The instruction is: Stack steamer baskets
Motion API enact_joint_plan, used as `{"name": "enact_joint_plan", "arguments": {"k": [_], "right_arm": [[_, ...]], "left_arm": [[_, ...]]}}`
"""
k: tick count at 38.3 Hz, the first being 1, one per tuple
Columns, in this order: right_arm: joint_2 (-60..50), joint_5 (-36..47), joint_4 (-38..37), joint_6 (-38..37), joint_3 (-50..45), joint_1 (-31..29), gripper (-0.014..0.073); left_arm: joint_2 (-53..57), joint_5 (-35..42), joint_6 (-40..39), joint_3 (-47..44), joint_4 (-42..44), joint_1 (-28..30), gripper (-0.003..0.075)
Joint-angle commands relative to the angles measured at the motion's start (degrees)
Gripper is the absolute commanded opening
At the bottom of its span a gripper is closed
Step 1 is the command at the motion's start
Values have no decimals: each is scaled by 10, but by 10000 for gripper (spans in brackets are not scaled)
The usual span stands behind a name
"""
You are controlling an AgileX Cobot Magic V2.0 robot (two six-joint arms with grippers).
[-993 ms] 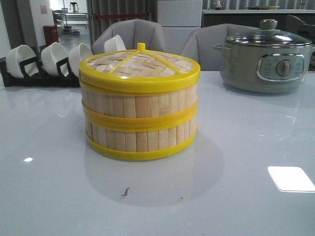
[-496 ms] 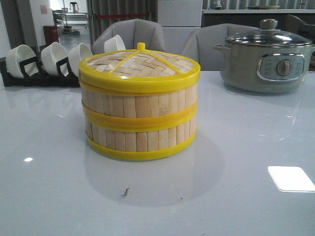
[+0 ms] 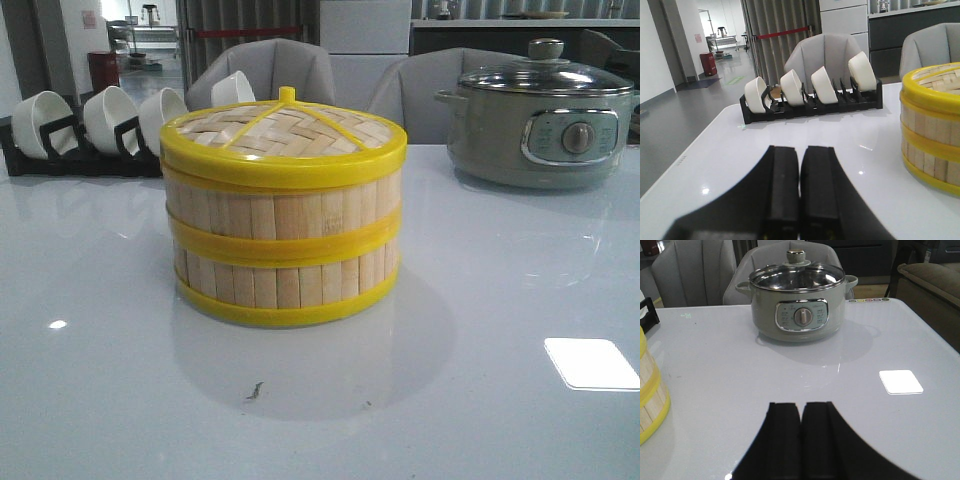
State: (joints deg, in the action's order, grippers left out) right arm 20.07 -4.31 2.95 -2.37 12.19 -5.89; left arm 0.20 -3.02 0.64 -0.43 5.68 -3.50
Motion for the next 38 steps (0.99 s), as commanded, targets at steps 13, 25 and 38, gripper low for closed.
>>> {"name": "enact_joint_plan", "arguments": {"k": [13, 25, 38], "right_arm": [[-20, 49, -3, 0, 18, -4, 19], [-158, 4, 2, -1, -45, 8, 19], [-219, 15, 4, -1, -131, 58, 19]], "left_arm": [[8, 48, -3, 0, -1, -2, 84], [8, 48, -3, 0, -1, -2, 84], [8, 48, -3, 0, -1, -2, 84]]}}
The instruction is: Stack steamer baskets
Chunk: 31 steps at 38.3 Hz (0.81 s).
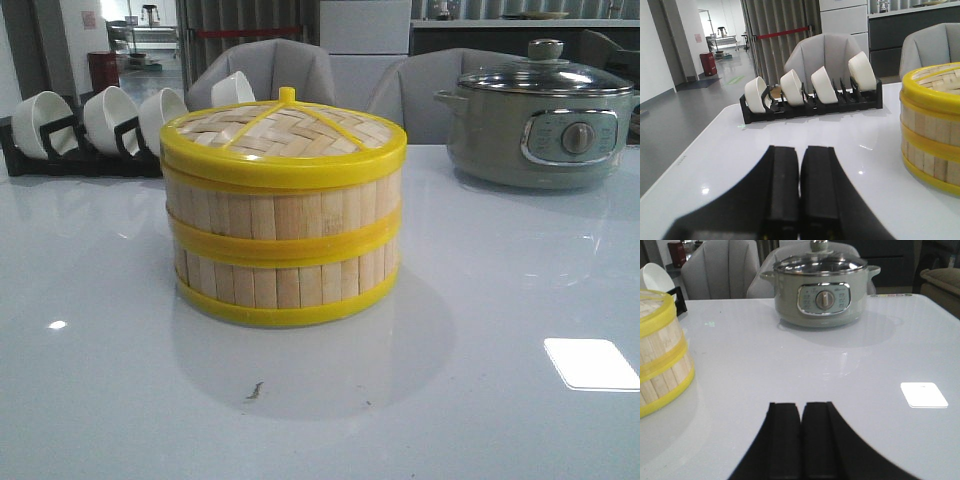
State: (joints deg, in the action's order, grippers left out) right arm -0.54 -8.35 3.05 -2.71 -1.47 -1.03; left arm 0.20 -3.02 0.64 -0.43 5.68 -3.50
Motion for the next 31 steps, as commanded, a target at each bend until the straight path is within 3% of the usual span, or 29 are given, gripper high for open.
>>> {"name": "enact_joint_plan", "arguments": {"k": [1, 31], "right_arm": [[-13, 54, 3, 2, 6, 13, 19], [-12, 75, 2, 2, 6, 23, 19]], "left_arm": [[8, 48, -3, 0, -1, -2, 84], [8, 48, -3, 0, -1, -2, 84]]}}
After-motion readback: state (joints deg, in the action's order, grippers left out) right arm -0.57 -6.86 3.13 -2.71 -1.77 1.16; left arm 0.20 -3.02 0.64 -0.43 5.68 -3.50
